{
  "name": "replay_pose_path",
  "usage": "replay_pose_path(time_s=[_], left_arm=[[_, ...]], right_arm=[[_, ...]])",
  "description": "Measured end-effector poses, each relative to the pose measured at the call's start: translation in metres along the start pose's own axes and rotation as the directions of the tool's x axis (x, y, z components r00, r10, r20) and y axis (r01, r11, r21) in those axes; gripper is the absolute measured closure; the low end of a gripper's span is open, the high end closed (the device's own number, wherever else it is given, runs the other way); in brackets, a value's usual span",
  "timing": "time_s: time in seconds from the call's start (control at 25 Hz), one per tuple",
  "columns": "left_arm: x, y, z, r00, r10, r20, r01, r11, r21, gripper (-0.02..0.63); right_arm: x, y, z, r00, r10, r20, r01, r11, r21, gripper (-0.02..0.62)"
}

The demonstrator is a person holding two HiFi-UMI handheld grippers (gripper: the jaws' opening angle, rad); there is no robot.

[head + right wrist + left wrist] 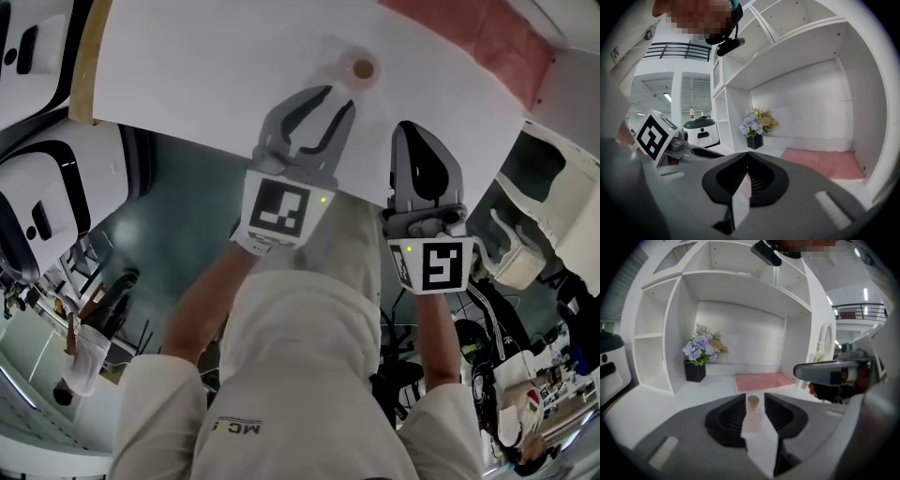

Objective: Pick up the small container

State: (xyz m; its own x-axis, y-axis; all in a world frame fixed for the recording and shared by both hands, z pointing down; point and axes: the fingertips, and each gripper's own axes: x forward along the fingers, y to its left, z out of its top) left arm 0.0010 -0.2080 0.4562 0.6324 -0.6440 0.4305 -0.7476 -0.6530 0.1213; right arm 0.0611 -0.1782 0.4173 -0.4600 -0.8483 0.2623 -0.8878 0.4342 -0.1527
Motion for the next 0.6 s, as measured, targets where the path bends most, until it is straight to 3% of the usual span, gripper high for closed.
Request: replay_pose_path(time_s=[0.28,0.6], left_arm=[[0.028,0.005,-0.023,1.0,-0.01,0.002,0.01,0.999,0.038,0.42],[0.055,0.011,-0.033,0.999,-0.019,0.036,0.016,0.997,0.076,0.402]], right_arm=[[0.007,-0.007,-0.018,0.999,-0.029,0.023,0.029,1.0,-0.003,0.597],[0.007,-0.011,-0.039,0.996,-0.078,0.032,0.077,0.996,0.042,0.597]])
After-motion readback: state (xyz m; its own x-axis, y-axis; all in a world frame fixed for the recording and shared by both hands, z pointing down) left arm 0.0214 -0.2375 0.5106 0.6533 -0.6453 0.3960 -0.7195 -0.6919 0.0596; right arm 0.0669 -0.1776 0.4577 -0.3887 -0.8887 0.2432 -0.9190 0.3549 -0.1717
